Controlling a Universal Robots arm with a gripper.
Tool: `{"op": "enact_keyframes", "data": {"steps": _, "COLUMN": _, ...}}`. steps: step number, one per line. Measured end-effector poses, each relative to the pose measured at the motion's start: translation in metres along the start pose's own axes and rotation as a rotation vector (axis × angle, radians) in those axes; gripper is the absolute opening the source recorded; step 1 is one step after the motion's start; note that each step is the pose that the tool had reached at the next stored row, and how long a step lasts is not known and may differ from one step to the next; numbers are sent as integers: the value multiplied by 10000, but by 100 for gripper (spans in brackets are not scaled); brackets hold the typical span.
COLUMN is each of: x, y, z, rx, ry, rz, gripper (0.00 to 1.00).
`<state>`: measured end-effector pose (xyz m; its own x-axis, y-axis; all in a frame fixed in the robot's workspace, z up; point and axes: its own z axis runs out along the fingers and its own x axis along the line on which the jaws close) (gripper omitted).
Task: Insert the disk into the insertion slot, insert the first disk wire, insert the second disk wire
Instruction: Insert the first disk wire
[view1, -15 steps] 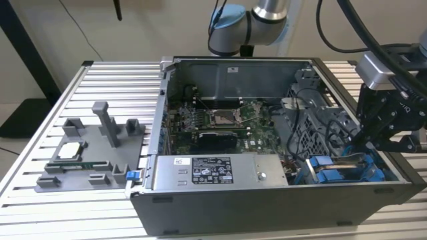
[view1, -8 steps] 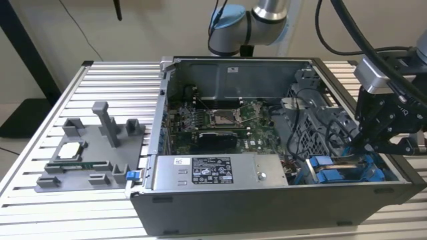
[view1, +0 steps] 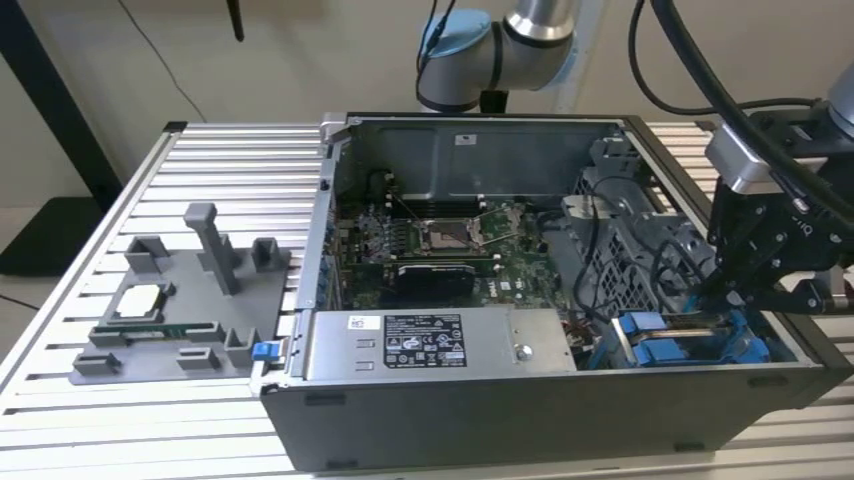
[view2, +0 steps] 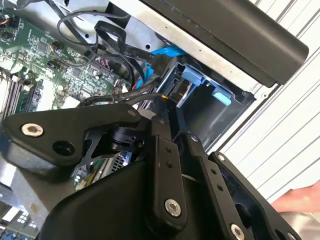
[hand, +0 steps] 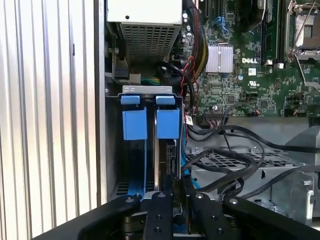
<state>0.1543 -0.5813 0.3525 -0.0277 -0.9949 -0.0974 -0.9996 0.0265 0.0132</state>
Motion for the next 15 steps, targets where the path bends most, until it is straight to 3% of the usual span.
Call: {"op": "enact_keyframes", "data": {"steps": 15, "x": 7, "y": -35, "z": 86, "rx": 2, "ry": -2, "rz": -12, "gripper": 0}}
